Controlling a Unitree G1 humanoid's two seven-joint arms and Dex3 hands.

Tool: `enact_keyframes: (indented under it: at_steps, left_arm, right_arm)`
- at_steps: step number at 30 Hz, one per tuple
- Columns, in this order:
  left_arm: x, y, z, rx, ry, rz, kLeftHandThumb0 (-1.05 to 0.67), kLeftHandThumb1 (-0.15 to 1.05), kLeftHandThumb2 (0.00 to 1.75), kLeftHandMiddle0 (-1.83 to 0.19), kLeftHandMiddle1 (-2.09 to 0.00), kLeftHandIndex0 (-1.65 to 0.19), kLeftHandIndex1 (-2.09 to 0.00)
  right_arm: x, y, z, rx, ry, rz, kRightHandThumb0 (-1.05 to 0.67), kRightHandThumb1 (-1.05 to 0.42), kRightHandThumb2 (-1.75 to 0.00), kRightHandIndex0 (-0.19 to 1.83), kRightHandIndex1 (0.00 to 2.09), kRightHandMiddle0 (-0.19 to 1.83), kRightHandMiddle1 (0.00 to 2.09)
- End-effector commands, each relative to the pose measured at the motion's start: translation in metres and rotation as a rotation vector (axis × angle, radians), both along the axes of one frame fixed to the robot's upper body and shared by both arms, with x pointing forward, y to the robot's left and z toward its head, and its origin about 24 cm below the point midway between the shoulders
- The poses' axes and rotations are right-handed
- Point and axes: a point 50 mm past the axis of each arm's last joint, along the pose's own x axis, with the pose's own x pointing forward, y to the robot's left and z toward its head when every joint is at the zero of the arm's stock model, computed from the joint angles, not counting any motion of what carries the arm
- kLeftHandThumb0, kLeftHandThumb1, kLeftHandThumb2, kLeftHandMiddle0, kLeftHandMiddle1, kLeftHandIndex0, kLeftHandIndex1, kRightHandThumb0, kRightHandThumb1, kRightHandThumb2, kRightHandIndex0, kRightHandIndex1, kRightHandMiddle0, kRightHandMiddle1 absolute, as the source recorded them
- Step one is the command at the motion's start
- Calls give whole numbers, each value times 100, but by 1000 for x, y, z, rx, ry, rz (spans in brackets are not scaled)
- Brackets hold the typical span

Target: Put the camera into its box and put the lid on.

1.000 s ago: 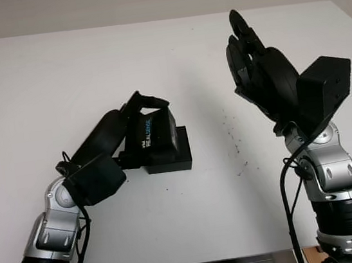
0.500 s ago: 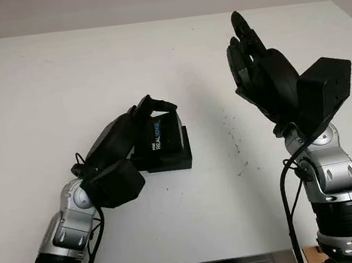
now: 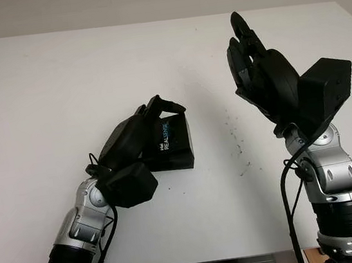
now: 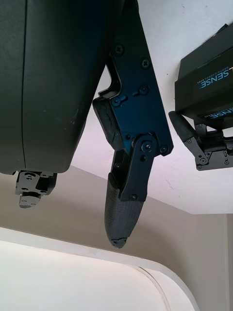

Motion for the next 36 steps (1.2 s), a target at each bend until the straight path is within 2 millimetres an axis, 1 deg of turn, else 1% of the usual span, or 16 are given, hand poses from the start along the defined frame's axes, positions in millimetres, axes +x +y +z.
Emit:
enact_keyframes:
  at_steps: [1,4,11,14,17,18,19,20,21,22,24,26,28,31,33,36]
  left_arm:
    - [3,-11,9,-9,-36,-40,-19,105,15,-1,-178,1,-144]
    - [2,-12,8,-9,-43,-47,-19,105,12,-2,-178,1,-146]
    - [-2,-13,7,25,-51,-52,-19,105,12,-4,-175,2,-147]
    - [-5,-13,8,87,-84,-47,-22,105,12,-4,-175,3,-146]
    - [-9,-14,11,215,-127,-36,-26,105,14,3,-168,8,-141]
    - [-11,-14,13,278,-146,-30,-29,105,16,7,-157,11,-133]
    - [-14,-15,15,361,-164,-21,-31,105,17,7,-145,11,-124]
    - [-16,-16,17,416,-174,-11,-36,105,18,4,-106,13,-105]
    - [-20,-18,19,486,-192,2,-39,105,18,-4,-74,9,-88]
    - [-22,-19,20,529,-203,13,-45,105,20,-7,-39,5,-62]
    - [-28,-21,22,594,-224,34,-50,105,21,-9,-14,0,-36]
    - [-34,-25,23,629,-229,53,-54,105,27,-2,-5,5,-25]
    - [-37,-27,23,657,-220,65,-57,105,33,6,-2,9,-19]
    - [-41,-30,22,694,-214,82,-62,105,45,14,-2,14,-13]
    - [-42,-30,21,708,-211,86,-65,105,50,16,-2,15,-11]
    - [-43,-28,18,689,-188,87,-69,105,60,19,-1,18,-7]
  right_arm:
    - [-1,-1,1,2,-16,2,-72,-105,-64,-15,5,-17,5]
    - [-1,-1,1,9,-14,6,-71,-105,-64,-15,5,-18,5]
    - [-1,0,1,25,-3,7,-71,-105,-63,-16,5,-18,5]
    - [-1,0,1,24,-2,11,-72,-105,-63,-16,5,-19,4]
    - [-1,1,1,16,1,12,-72,-105,-64,-16,5,-19,4]
    - [-1,1,1,17,2,13,-72,-105,-64,-16,5,-19,4]
    - [-1,1,1,16,2,11,-72,-105,-64,-16,5,-19,4]
    - [-1,1,1,15,2,10,-72,-105,-64,-16,5,-19,4]
    - [-1,1,1,12,1,10,-72,-105,-64,-16,5,-18,5]
    - [-1,1,1,10,1,11,-72,-105,-64,-16,5,-18,5]
    - [-1,1,0,7,2,11,-73,-105,-64,-16,5,-18,5]
    - [-1,2,0,15,5,6,-74,-105,-64,-16,5,-18,5]
    - [-1,2,0,17,5,5,-74,-105,-63,-16,5,-18,5]
    - [-2,3,0,10,5,7,-74,-105,-63,-16,5,-17,5]
    - [-2,3,0,15,4,8,-73,-105,-64,-16,5,-17,5]
    - [-2,2,0,9,5,3,-73,-105,-64,-16,5,-17,6]
